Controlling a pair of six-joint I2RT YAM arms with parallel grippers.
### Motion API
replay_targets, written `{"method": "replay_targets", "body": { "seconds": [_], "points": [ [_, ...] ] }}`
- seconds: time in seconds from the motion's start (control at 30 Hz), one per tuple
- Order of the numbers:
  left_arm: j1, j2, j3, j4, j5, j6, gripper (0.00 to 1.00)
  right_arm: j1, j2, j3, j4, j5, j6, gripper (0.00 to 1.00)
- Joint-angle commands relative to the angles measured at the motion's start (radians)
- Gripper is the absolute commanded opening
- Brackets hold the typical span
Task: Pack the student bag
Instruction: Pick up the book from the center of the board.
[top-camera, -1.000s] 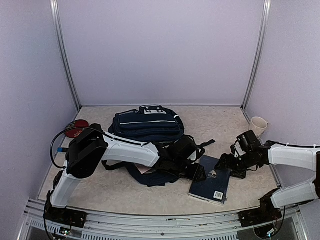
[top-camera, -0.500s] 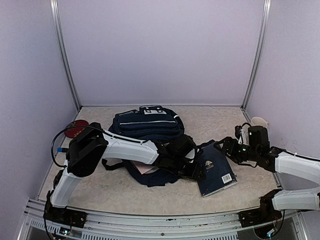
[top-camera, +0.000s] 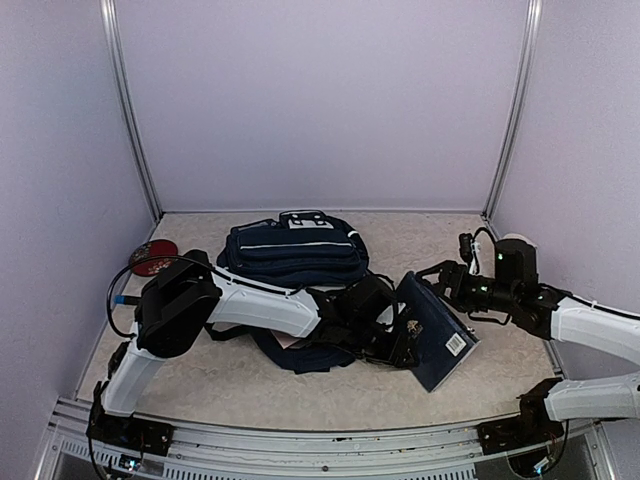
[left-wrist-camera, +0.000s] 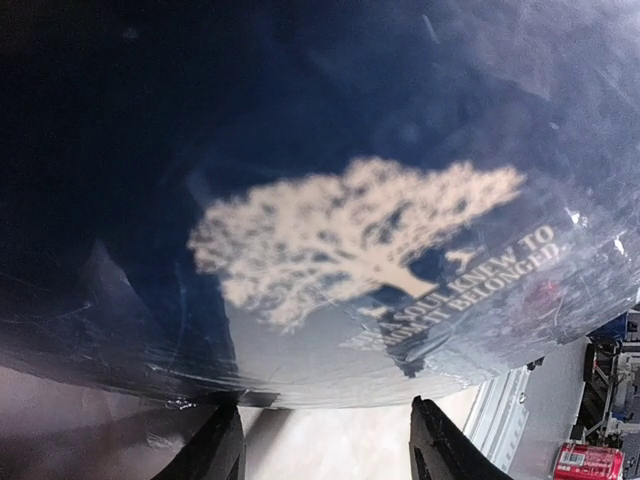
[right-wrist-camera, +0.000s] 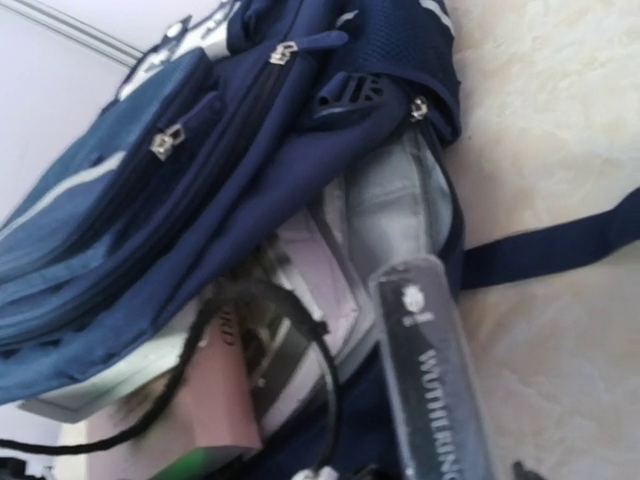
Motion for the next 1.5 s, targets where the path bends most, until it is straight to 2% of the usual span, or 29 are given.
{"method": "replay_targets", "body": {
  "seconds": [0.0, 0.17, 0.43, 0.6, 0.67, 0.73, 0.87, 0.9, 0.93, 1.17, 1.3, 1.37, 1.47],
  "points": [
    [-0.003, 0.040, -0.031, 0.092, -0.002, 0.010, 0.55, 0.099, 0.034, 0.012, -0.298, -0.149, -0.012, 0.75],
    [0.003, 0.001, -0.092, 0.147, -0.034, -0.011, 0.55, 0.103, 0.004, 0.069, -0.506, -0.101, -0.099, 0.71],
    [0.006, -0.021, -0.119, 0.172, -0.064, -0.018, 0.55, 0.108, 0.015, 0.169, -0.766, -0.127, -0.224, 0.65],
    [0.007, -0.024, -0.121, 0.178, -0.070, -0.020, 0.55, 0.109, -0.015, 0.167, -0.784, -0.093, -0.215, 0.63],
    [0.006, -0.026, -0.123, 0.178, -0.070, -0.020, 0.55, 0.109, -0.024, 0.169, -0.787, -0.055, -0.209, 0.56],
    [0.005, -0.031, -0.128, 0.182, -0.072, -0.019, 0.55, 0.109, -0.028, 0.194, -0.811, -0.004, -0.211, 0.45],
    [-0.004, -0.055, -0.138, 0.211, -0.067, 0.012, 0.55, 0.109, -0.023, 0.254, -0.886, 0.091, -0.223, 0.15],
    [-0.010, -0.069, -0.144, 0.229, -0.062, 0.031, 0.55, 0.109, -0.022, 0.269, -0.903, 0.114, -0.224, 0.05],
    [-0.018, -0.089, -0.157, 0.255, -0.062, 0.055, 0.55, 0.109, -0.020, 0.284, -0.923, 0.135, -0.225, 0.00],
    [-0.096, -0.314, -0.312, 0.480, -0.080, 0.247, 0.55, 0.108, -0.026, 0.464, -0.995, 0.219, -0.299, 0.00],
    [-0.119, -0.561, -0.486, 0.622, -0.085, 0.385, 0.61, 0.108, -0.043, 0.596, -0.952, 0.144, -0.373, 0.00],
    [-0.109, -0.654, -0.489, 0.541, -0.083, 0.449, 0.64, 0.108, -0.044, 0.650, -0.921, 0.070, -0.412, 0.00],
    [-0.072, -0.716, -0.352, 0.173, -0.154, 0.567, 0.67, 0.107, -0.035, 0.693, -0.893, -0.035, -0.460, 0.00]
  ]
}}
